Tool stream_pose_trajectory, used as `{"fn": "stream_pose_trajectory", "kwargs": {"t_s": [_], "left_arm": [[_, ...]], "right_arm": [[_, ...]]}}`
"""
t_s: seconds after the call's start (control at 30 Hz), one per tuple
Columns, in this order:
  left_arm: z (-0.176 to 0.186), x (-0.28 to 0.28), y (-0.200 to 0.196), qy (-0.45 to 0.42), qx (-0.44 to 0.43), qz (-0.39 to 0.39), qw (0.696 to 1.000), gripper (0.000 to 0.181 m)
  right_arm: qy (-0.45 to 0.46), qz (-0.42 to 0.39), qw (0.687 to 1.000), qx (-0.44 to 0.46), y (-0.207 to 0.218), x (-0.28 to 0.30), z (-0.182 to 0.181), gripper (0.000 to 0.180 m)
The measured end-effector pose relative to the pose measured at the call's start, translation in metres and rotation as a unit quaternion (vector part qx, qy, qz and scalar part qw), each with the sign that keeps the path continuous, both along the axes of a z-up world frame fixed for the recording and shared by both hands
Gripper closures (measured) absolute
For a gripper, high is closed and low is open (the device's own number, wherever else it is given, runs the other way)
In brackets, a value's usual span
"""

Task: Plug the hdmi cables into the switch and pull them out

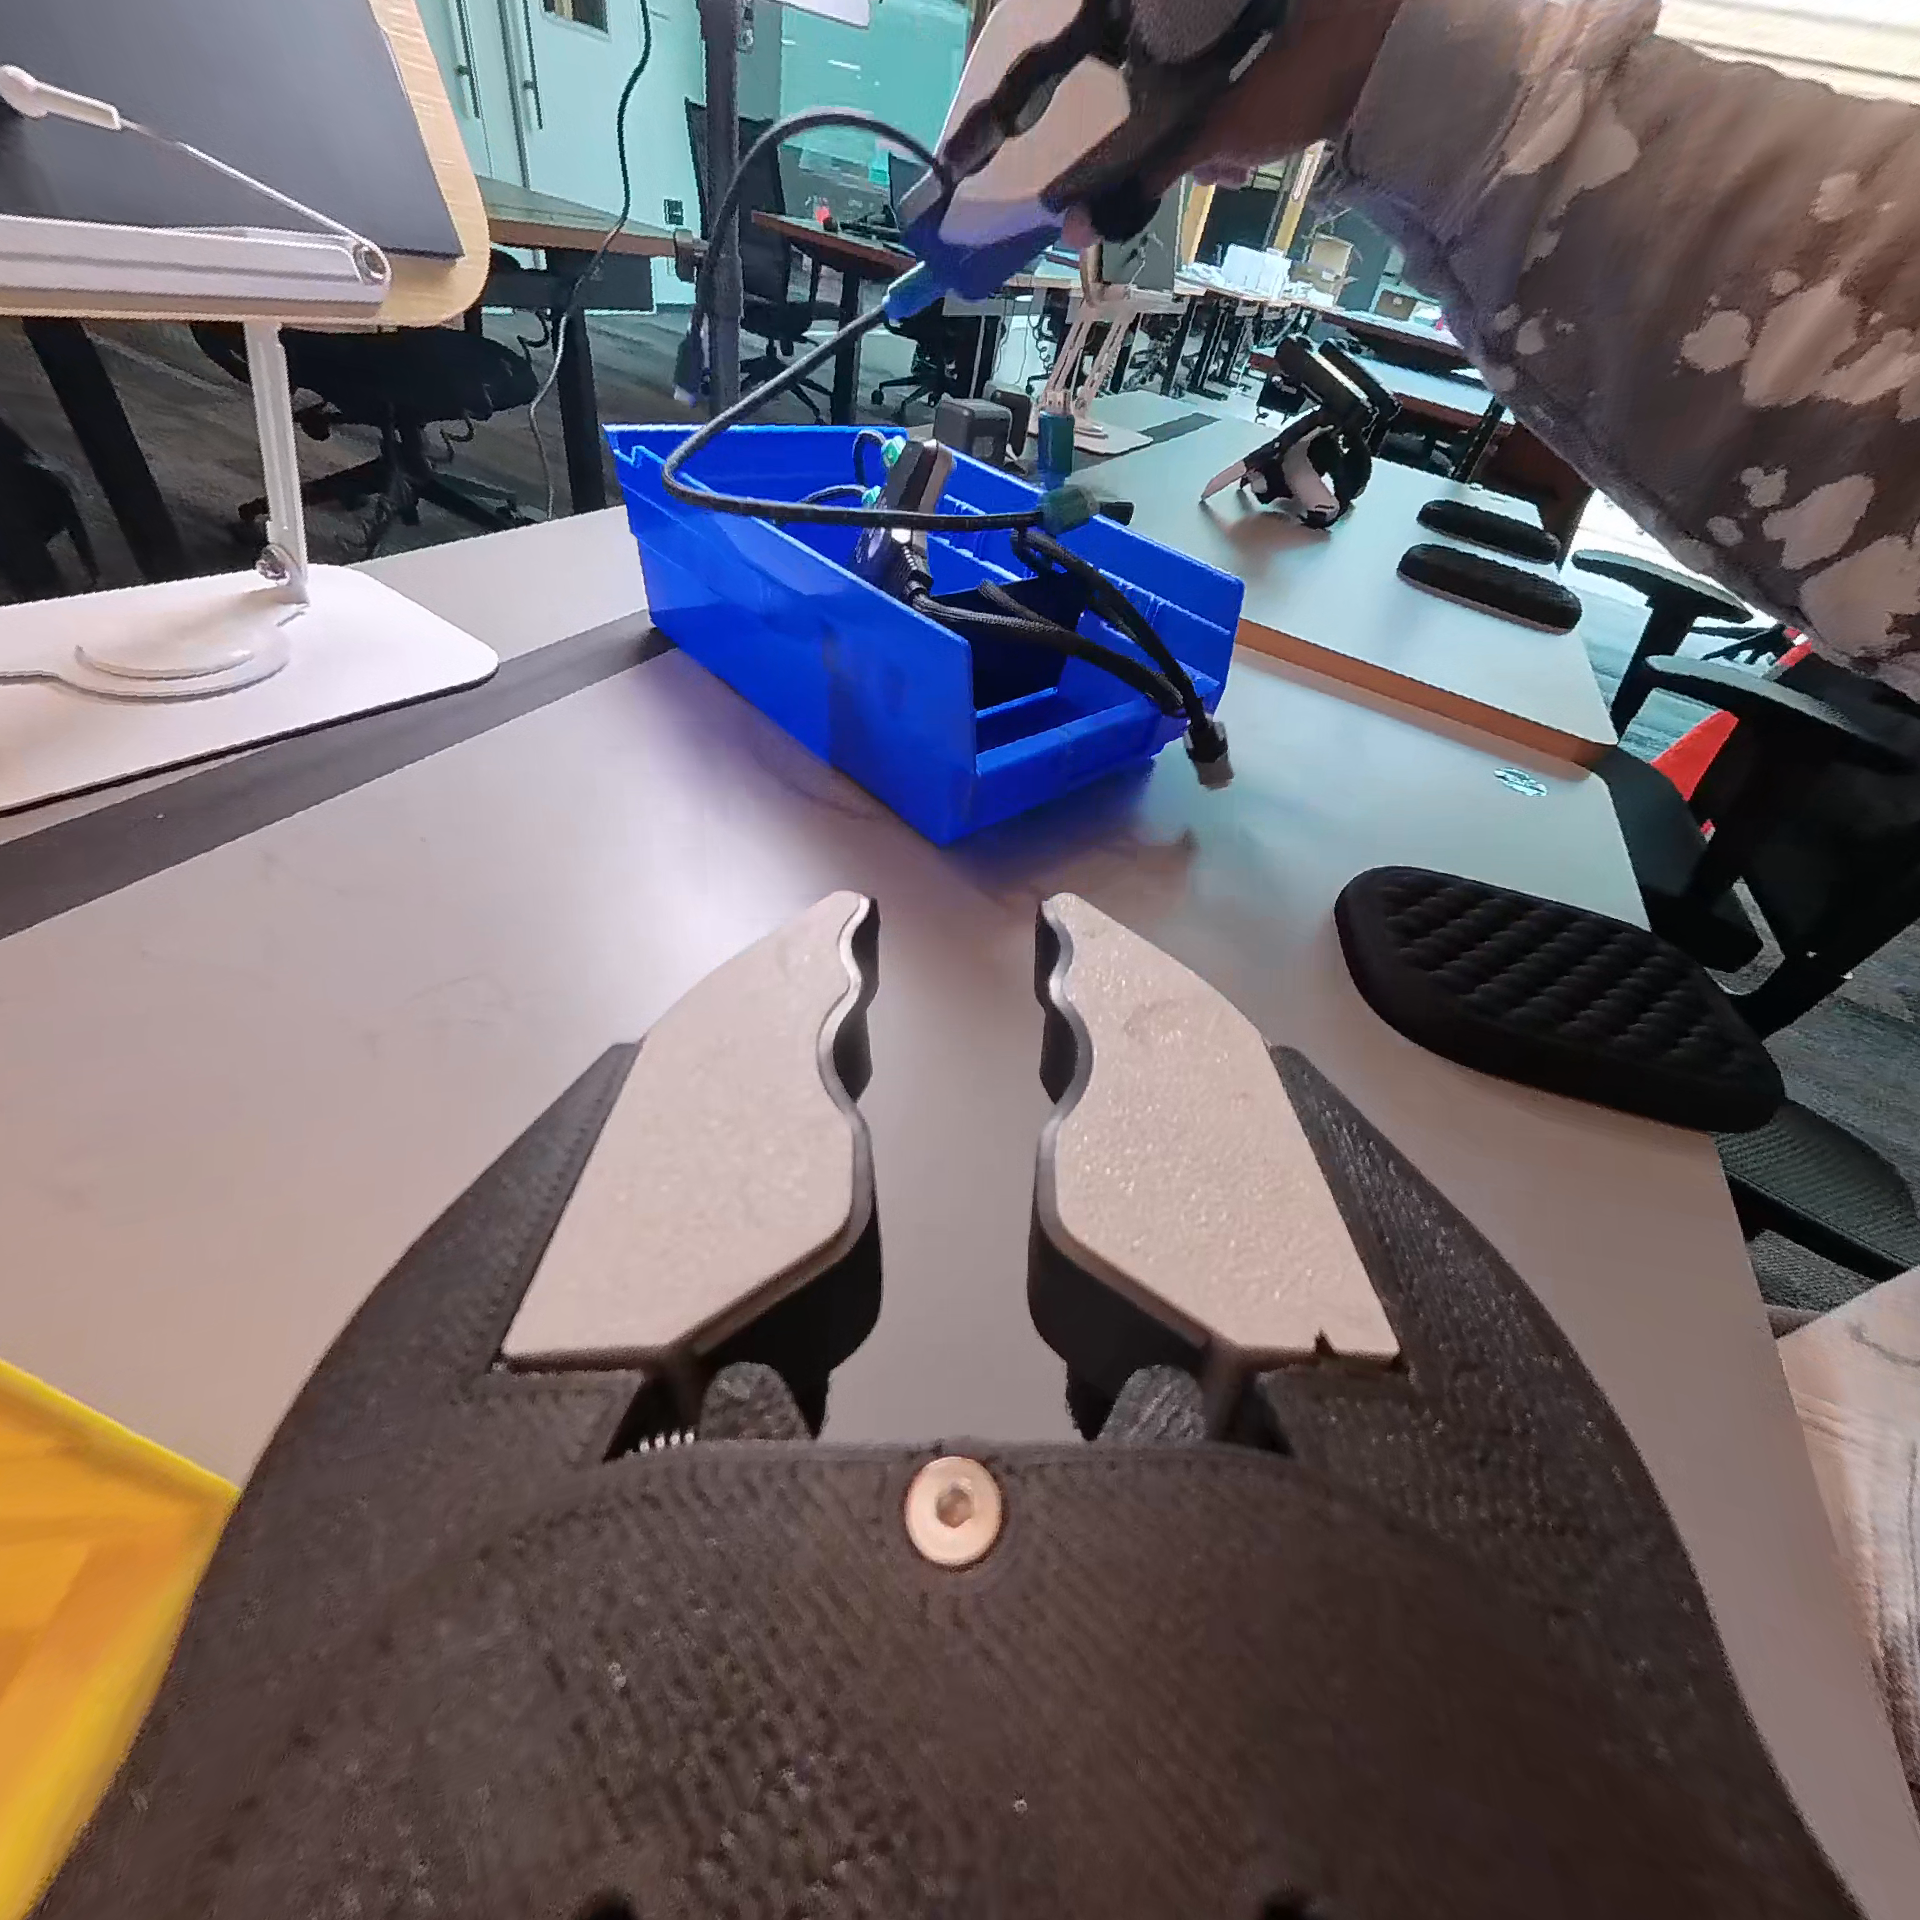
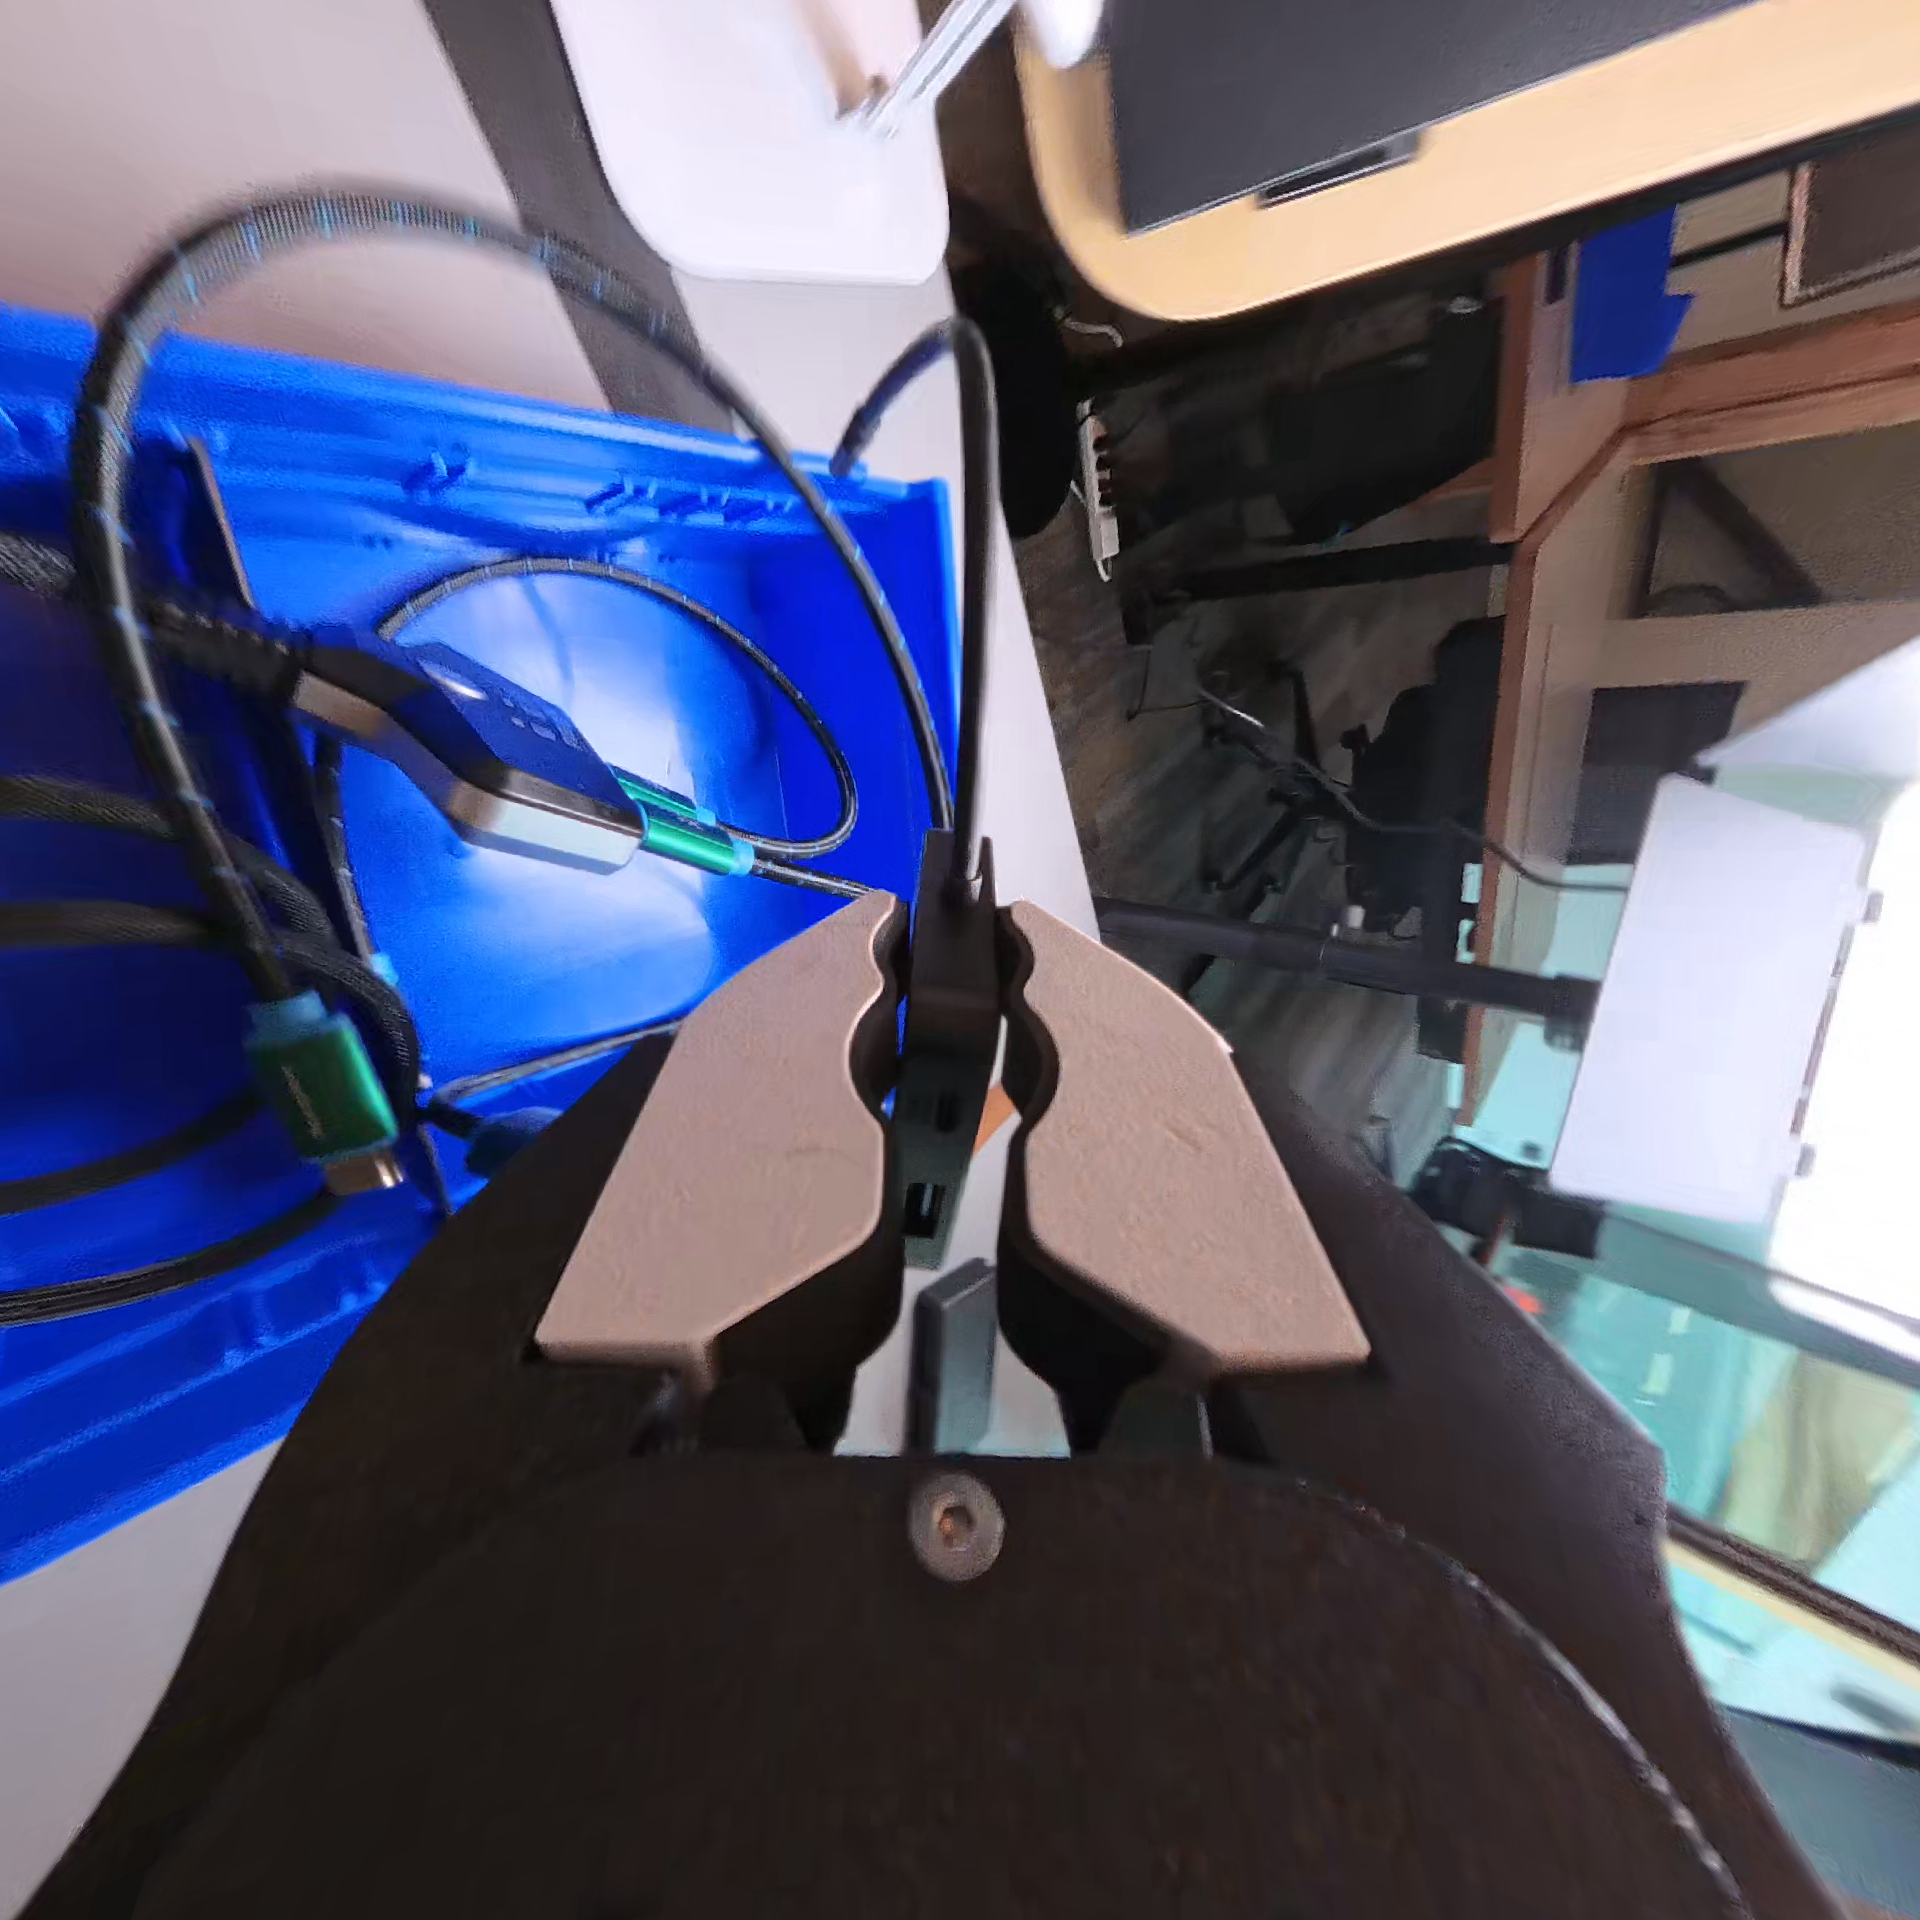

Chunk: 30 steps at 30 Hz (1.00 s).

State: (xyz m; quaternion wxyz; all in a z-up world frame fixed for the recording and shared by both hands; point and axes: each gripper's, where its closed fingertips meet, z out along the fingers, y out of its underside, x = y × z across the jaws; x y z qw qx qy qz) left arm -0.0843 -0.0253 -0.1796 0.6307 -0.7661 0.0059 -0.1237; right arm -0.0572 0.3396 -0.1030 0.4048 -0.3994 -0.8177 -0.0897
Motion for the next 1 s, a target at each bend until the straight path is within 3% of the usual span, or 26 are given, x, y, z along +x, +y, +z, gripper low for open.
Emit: {"fn": "stream_pose_trajectory", "kwargs": {"t_s": [0.13, 0.33, 0.8, 1.0], "left_arm": [[-0.006, -0.004, 0.001, 0.0, -0.008, 0.005, 1.0, 0.152], [-0.016, -0.006, 0.003, 0.015, -0.025, 0.011, 1.0, 0.152], [-0.022, -0.008, 0.004, 0.031, -0.039, 0.017, 0.999, 0.154], [-0.028, -0.006, 0.006, 0.031, -0.05, 0.015, 0.998, 0.154]], "right_arm": [[-0.106, 0.022, 0.992, 0.061, 0.017, -0.009, -0.034, 0.161], [-0.267, 0.026, 0.949, 0.166, 0.051, 0.005, -0.057, 0.158], [-0.221, -0.026, 0.962, 0.158, 0.071, 0.063, 0.027, 0.164], [-0.26, -0.066, 0.927, 0.261, 0.084, 0.056, 0.034, 0.165]]}}
